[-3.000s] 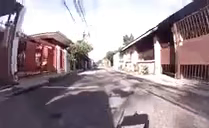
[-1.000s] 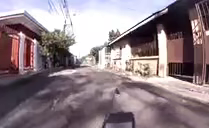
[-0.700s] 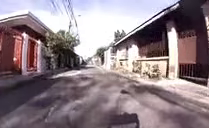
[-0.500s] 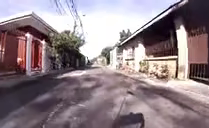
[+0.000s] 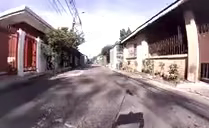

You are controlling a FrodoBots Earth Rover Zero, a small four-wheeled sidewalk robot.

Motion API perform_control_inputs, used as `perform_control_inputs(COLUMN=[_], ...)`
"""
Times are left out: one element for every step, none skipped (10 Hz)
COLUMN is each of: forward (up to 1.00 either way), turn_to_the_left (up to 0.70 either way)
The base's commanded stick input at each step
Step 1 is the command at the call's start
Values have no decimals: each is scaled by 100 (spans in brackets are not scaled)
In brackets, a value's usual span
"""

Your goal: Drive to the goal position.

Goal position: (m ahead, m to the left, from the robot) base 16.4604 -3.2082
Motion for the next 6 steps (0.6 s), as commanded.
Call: perform_control_inputs(forward=[100,100,100,100,100,100], turn_to_the_left=[0,17,27,18,0,0])
